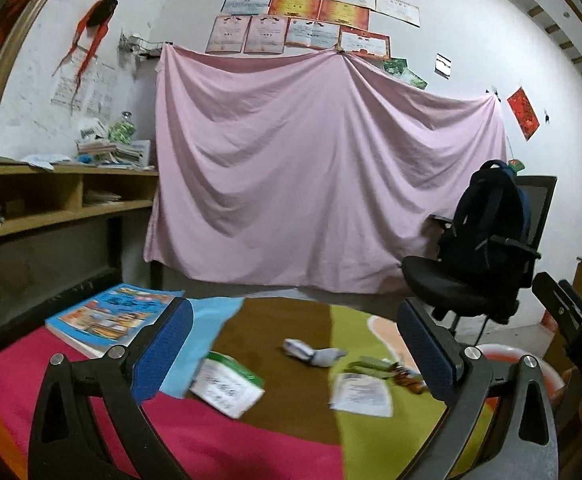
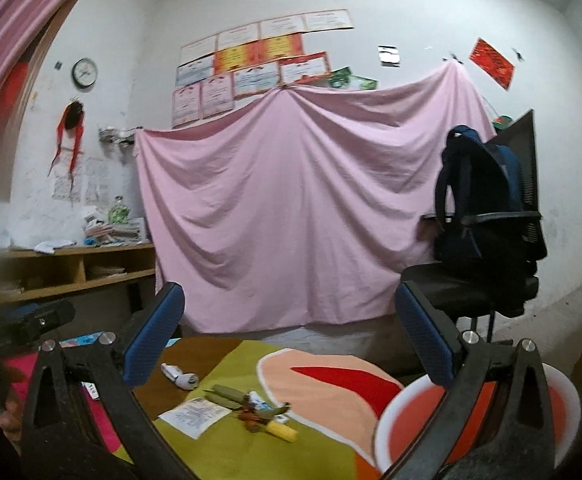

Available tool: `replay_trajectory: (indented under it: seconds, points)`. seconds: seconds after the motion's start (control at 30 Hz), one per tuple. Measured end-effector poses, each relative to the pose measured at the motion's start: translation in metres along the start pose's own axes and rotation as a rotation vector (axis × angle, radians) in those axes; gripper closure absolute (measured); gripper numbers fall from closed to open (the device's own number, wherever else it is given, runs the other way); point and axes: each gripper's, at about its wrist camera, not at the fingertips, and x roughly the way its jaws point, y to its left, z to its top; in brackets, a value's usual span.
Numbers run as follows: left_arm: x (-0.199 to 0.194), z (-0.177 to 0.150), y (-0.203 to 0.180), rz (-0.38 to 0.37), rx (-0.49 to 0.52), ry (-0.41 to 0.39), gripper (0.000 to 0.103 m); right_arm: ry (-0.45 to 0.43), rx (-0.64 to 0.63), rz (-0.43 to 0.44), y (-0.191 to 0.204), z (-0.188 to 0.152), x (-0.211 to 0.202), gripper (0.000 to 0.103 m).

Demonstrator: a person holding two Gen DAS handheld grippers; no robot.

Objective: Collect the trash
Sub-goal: 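Move both tools back over the table, then grasp the white sock with the right gripper while the left grasps the white box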

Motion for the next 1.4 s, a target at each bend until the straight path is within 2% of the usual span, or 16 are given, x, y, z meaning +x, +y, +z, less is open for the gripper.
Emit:
replay_trajectory:
  seconds: [0.17,0.4,0.6,0.73,0.83,0.9,1.1,1.2,1.4]
  points:
    - [0.005,-0.008,0.014,0.044,0.012,0.036,0.003,0.047,-0.035,0.04,0.021,-0.01,0.015,0.0]
    - [0.034,-0.018,0.033,0.071,-0.022,0.207,0.003,0.132,-0.082,0.085,0.039,-0.024,0.037,0.0]
    - [0.061,-0.026,0.041,0.062,-0.054,0.344,0.004,0.207,-0.075,0.103,0.04,-0.032,0.053,0.0]
    - [0.076,-0.031,0.044,0.046,-0.064,0.405,0.006,0.286,-0.057,0.12,0.037,-0.039,0.068,0.0]
    - [0.087,-0.036,0.046,0.032,-0.069,0.455,0.015,0.361,-0.058,0.137,0.038,-0.046,0.082,0.0]
    - [0.093,-0.038,0.049,0.021,-0.083,0.485,0.026,0.416,-0.069,0.143,0.042,-0.051,0.092,0.0]
    - [0.109,-0.048,0.064,0.004,-0.159,0.585,0.048,0.533,-0.093,0.191,0.057,-0.061,0.12,0.0]
    - [0.112,-0.05,0.071,-0.007,-0.197,0.61,0.054,0.609,-0.108,0.216,0.07,-0.067,0.143,0.0]
    - [0.108,-0.047,0.076,-0.01,-0.214,0.605,0.061,0.717,-0.149,0.263,0.091,-0.082,0.176,0.006]
